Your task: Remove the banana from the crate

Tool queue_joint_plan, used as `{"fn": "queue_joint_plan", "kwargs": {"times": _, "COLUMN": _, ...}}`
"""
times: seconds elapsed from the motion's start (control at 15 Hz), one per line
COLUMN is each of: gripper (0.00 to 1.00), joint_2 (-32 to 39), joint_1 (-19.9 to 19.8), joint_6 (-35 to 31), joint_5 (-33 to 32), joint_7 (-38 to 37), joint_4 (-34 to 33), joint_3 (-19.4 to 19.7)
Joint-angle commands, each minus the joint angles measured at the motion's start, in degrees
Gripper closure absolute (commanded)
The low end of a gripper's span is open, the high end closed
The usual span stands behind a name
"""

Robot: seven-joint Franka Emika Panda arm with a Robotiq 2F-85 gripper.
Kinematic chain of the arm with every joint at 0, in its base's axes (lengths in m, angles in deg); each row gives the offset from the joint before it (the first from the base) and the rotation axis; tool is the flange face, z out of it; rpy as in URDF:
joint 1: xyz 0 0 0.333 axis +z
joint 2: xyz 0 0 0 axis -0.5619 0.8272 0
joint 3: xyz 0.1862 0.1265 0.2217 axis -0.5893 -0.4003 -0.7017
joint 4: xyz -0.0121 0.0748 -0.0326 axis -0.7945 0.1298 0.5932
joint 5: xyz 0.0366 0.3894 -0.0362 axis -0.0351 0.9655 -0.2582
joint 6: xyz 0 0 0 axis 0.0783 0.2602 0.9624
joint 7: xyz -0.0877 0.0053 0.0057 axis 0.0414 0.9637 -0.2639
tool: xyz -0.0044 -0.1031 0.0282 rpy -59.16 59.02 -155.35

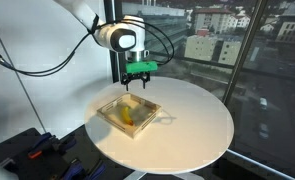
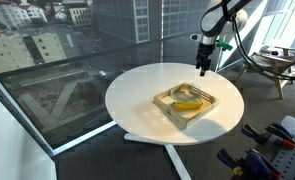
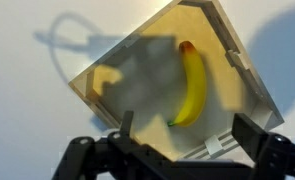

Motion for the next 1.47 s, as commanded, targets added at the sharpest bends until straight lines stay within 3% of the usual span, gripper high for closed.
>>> {"fn": "queue_joint_plan", "kwargs": {"times": 0.0, "gripper": 0.0, "joint_2": 3.0, "joint_1": -1.63, "joint_6": -2.24, "joint_5": -1.26, "joint_7": 0.18, "joint_4": -1.43, "joint_3": -1.41}}
{"fn": "queue_joint_plan", "kwargs": {"times": 0.47, "gripper": 0.0, "joint_2": 6.64, "joint_1": -2.94, "joint_6": -3.94, "joint_5": -1.09, "joint_7": -0.36, "joint_4": -2.0, "joint_3": -2.54}}
{"fn": "queue_joint_plan", "kwargs": {"times": 1.4, "gripper": 0.0, "joint_2": 6.23, "joint_1": -3.22, "joint_6": -3.9, "joint_5": -0.98, "joint_7": -0.63, "joint_4": -0.88, "joint_3": -3.01}}
